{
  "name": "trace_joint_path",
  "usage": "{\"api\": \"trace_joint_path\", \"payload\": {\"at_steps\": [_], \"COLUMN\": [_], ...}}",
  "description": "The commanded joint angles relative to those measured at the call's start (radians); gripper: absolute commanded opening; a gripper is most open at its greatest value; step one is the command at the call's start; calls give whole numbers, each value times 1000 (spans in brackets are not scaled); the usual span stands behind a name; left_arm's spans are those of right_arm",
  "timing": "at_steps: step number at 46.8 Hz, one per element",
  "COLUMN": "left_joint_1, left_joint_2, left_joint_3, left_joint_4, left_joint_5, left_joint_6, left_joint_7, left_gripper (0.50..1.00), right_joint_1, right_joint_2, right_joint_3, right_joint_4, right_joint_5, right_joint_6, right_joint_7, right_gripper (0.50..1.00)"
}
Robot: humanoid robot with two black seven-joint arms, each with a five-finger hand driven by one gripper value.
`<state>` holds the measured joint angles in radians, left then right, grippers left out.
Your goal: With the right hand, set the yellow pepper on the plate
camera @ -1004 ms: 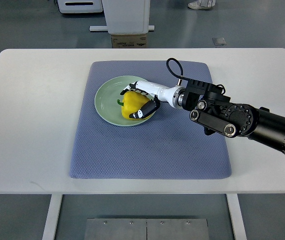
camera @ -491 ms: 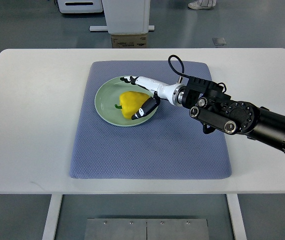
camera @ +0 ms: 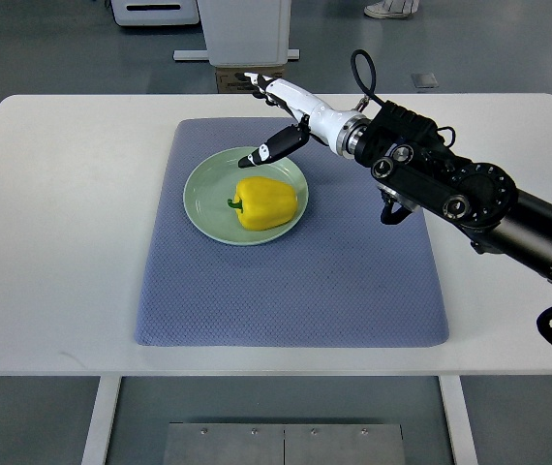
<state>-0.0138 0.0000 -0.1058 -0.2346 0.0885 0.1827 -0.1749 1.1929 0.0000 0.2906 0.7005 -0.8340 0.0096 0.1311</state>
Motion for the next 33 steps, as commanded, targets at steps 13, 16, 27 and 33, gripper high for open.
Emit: {"api": "trace_joint_path", "payload": {"at_steps": [13,16,27,33], "left_joint_1": [0,0,0,0], "left_joint_2": [0,0,0,0], "left_joint_3": [0,0,0,0], "left_joint_4": [0,0,0,0], "left_joint_5": [-1,0,0,0], "left_joint_6": [0,0,0,1], "left_joint_7": [0,0,0,0], "left_gripper": [1000,1000,1000,1000], "right_joint_1": [-65,-85,-174,-230], "right_joint_2": [-15,-26,-38,-38], "right_joint_3": [189,237,438,568], "right_joint_4": [-10,-12,-41,-58], "right_joint_5": [101,122,131,131], "right_joint_6": [-51,-53,-63,-65], "right_joint_7": [-21,-28,-33,-33], "right_gripper": [989,989,991,991]}}
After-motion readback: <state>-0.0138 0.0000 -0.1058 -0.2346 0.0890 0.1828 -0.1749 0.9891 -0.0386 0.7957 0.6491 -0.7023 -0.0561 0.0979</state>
